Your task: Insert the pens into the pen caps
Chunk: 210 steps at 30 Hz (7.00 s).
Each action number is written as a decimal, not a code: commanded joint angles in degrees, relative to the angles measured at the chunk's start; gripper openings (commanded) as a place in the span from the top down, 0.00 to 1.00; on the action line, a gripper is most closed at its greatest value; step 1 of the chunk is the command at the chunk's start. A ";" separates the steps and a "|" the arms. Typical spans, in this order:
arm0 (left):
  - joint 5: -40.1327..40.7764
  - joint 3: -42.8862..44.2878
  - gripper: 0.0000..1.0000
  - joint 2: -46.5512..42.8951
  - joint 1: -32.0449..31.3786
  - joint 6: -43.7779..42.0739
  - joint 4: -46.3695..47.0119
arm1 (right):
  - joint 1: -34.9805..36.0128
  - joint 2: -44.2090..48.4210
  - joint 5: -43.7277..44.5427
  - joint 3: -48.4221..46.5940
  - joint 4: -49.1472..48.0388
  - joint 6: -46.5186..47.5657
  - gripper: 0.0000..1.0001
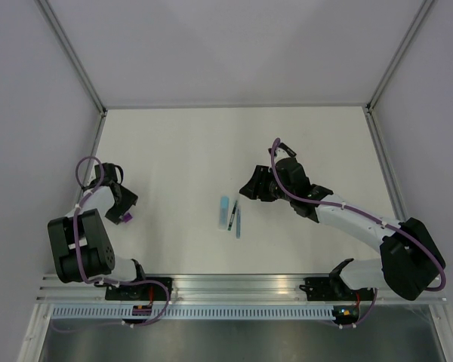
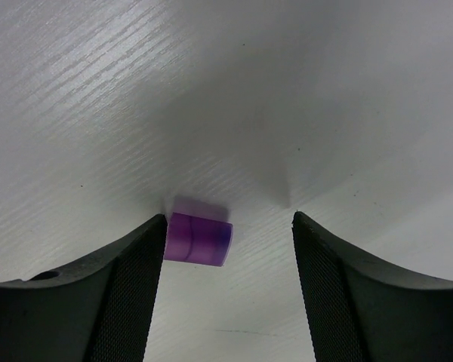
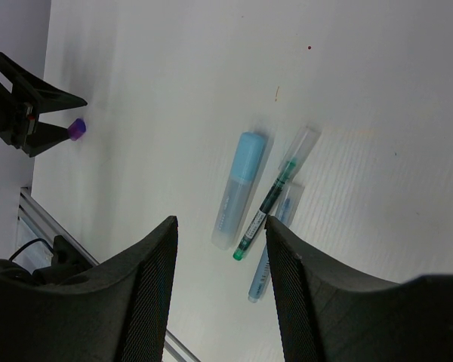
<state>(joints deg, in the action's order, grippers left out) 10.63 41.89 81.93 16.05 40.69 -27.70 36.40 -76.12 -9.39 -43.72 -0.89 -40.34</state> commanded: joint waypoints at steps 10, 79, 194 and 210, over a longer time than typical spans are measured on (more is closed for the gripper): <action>-6.67 -1.99 0.48 2.62 0.21 -1.57 5.29 | 0.07 1.59 -0.46 0.31 -2.19 0.61 0.45; -19.77 3.01 0.98 7.01 -19.73 -8.16 12.59 | -0.02 0.62 -1.42 0.13 -2.63 1.05 0.45; -54.83 -15.34 0.98 -14.17 -38.99 10.46 68.73 | -18.65 -35.50 14.40 -47.50 25.14 48.50 0.22; -53.44 -18.77 0.98 -19.17 -40.31 10.47 73.15 | -25.94 -49.56 4.47 -59.89 34.02 56.33 0.25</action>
<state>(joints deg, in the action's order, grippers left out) -42.57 23.57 64.82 -24.14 51.46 42.00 12.25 -124.20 -2.13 -100.25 31.59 13.87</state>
